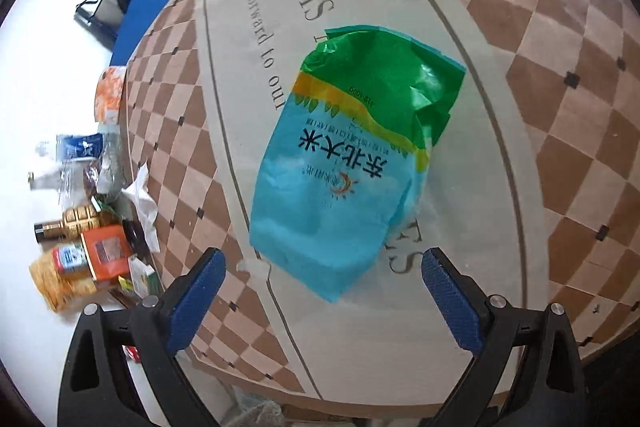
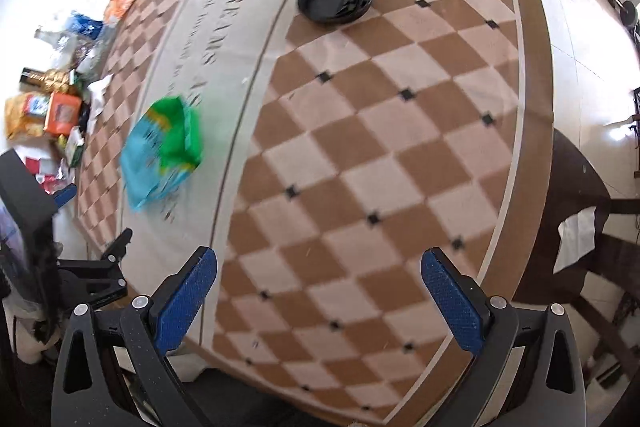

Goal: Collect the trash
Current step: 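Grasp the blue-green rice bag with left tool while right tool grasps black lid, then carry the rice bag and black lid over the white bin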

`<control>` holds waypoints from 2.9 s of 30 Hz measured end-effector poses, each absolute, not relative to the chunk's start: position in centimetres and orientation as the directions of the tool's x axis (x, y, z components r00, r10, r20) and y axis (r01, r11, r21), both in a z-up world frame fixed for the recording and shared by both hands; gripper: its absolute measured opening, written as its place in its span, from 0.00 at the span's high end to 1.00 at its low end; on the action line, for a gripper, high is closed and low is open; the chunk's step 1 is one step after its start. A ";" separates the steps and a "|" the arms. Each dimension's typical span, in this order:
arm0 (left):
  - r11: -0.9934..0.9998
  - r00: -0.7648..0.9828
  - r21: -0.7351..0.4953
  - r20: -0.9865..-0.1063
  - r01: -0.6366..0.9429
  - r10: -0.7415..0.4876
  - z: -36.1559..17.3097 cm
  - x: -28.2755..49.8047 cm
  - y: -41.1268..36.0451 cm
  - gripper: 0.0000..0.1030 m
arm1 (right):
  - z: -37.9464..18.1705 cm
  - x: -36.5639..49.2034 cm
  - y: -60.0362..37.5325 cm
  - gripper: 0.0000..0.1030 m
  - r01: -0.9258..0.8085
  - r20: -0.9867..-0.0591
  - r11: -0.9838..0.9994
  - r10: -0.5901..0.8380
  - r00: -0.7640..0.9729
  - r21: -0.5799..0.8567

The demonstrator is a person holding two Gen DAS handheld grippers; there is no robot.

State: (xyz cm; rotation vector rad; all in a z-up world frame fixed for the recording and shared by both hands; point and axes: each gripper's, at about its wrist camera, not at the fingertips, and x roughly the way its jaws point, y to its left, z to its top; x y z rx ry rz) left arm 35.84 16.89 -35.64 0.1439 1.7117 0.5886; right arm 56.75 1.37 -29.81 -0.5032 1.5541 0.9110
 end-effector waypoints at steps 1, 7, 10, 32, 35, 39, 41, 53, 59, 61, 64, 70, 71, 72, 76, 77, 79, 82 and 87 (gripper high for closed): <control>0.862 -0.249 0.464 -0.876 -0.205 0.412 -36.4 36.4 17.3 0.02 | -30.4 57.9 2.4 0.00 -0.754 -0.965 0.602 0.168 -0.200 0.261; 0.801 -0.273 0.410 -0.909 -0.437 0.316 -37.4 38.9 22.6 0.01 | -33.0 63.0 9.3 0.00 -0.767 -0.975 0.604 0.165 -0.148 0.219; 0.724 -0.263 0.359 -0.932 -0.589 0.248 -37.5 39.3 25.0 0.01 | -34.2 64.8 12.6 0.00 -0.765 -0.979 0.616 0.172 -0.106 0.191; 0.714 -0.139 0.197 -0.980 -0.672 0.140 -37.0 41.8 30.0 0.63 | -38.3 66.1 23.1 0.18 -0.814 -0.985 0.570 0.175 -0.015 0.113; 0.712 -0.125 0.187 -0.982 -0.677 0.139 -36.3 42.0 29.5 0.77 | -37.8 65.7 21.9 0.18 -0.820 -0.982 0.558 0.187 -0.027 0.129; 0.696 -0.099 0.192 -0.980 -0.692 0.172 -34.5 42.4 28.3 0.82 | -37.1 65.2 20.1 0.18 -0.817 -0.977 0.555 0.208 -0.050 0.160; 0.683 -0.083 0.188 -0.979 -0.706 0.184 -33.4 42.4 27.6 0.84 | -36.5 64.8 19.3 0.18 -0.813 -0.973 0.555 0.220 -0.063 0.178; 0.608 0.053 0.100 -0.972 -0.787 0.229 -27.8 38.8 22.0 0.88 | -30.5 59.8 12.8 0.19 -0.800 -0.951 0.548 0.298 -0.085 0.244; 0.603 0.126 0.053 -0.960 -0.796 0.251 -24.9 35.5 18.0 0.88 | -27.7 56.0 7.8 0.19 -0.798 -0.940 0.542 0.331 -0.088 0.265; 0.603 0.154 0.031 -0.955 -0.797 0.253 -23.9 33.9 16.5 0.88 | -26.8 54.3 6.3 0.19 -0.799 -0.936 0.536 0.340 -0.090 0.272; 0.610 0.199 -0.006 -0.948 -0.792 0.249 -22.4 31.0 13.8 0.88 | -25.3 51.2 3.4 0.19 -0.800 -0.930 0.531 0.358 -0.088 0.280; 0.632 0.267 -0.065 -0.936 -0.772 0.229 -21.2 24.0 8.0 0.88 | -22.8 43.7 -3.3 0.19 -0.792 -0.917 0.539 0.394 -0.066 0.288; 0.634 0.277 -0.082 -0.936 -0.769 0.216 -21.2 22.6 7.1 0.88 | -22.5 42.1 -4.7 0.19 -0.786 -0.916 0.545 0.396 -0.065 0.291; 0.634 0.287 -0.100 -0.937 -0.767 0.199 -21.2 21.1 6.0 0.88 | -22.3 40.9 -5.9 0.19 -0.781 -0.915 0.550 0.399 -0.066 0.296; 0.632 0.305 -0.152 -0.942 -0.760 0.141 -22.1 15.7 2.0 0.88 | -22.2 35.0 -11.6 0.19 -0.757 -0.914 0.572 0.398 -0.081 0.316; 0.629 0.306 -0.166 -0.944 -0.759 0.121 -22.6 14.3 1.0 0.88 | -22.4 33.4 -13.0 0.19 -0.752 -0.914 0.575 0.394 -0.092 0.323; 0.614 0.306 -0.195 -0.949 -0.765 0.080 -23.7 11.9 -0.6 0.88 | -23.1 30.4 -15.8 0.19 -0.743 -0.918 0.581 0.382 -0.112 0.332; 0.585 0.303 -0.239 -0.953 -0.775 0.013 -25.7 8.8 -3.2 0.88 | -25.0 26.2 -19.2 0.19 -0.739 -0.927 0.582 0.340 -0.158 0.339; 0.523 0.283 -0.290 -0.954 -0.801 -0.096 -31.1 6.1 -6.1 0.88 | -29.2 20.6 -22.9 0.19 -0.758 -0.944 0.566 0.244 -0.223 0.325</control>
